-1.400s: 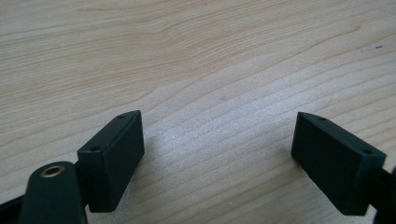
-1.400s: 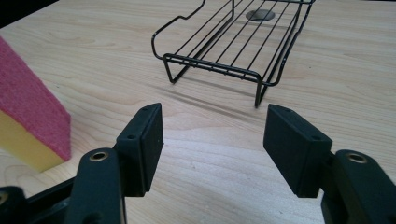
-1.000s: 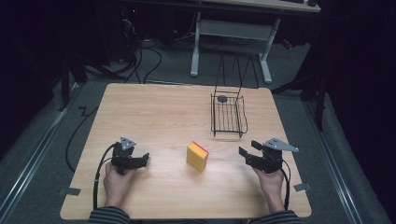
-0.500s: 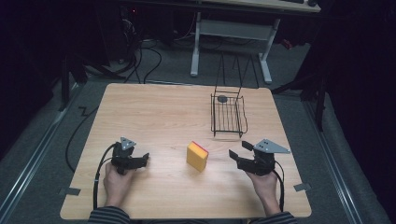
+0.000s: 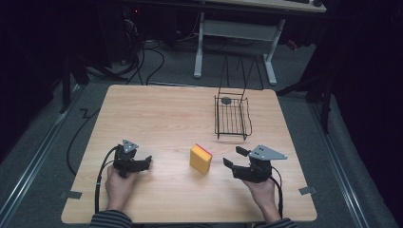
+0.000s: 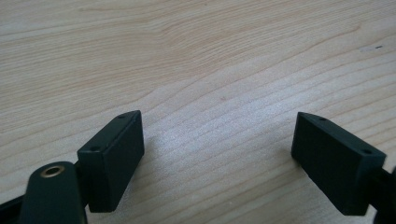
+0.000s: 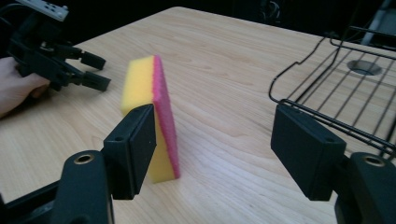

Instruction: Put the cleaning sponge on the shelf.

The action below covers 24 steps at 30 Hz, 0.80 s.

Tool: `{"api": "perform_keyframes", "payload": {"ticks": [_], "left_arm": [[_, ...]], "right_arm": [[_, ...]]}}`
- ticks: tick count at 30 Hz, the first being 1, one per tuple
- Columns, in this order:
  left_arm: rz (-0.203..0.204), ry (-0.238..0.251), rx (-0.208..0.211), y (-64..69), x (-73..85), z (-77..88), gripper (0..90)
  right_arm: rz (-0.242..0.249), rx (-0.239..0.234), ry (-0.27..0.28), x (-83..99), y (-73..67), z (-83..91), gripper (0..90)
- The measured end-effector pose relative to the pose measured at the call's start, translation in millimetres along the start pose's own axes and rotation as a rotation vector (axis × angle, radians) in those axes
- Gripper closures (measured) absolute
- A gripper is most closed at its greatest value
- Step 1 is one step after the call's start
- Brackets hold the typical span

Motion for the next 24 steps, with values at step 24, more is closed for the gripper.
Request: {"api": "perform_keyframes", "payload": {"ticks": [24], "left_arm": [[0.0, -0.001, 0.001, 0.0, 0.0, 0.1, 17.7]], "right_arm": [[0.06, -0.067, -0.036, -2.9, -29.5, -29.5, 31.3]]}}
Point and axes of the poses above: each handheld gripper's, and its own axes: z roughly backward along the jaws, x roughly out of its underside, y roughly to its right, the point moved 3 cm from there along -z, roughly forward along the jaws, and after that the axes turned 1 degree about z, right-handed, at the moved point
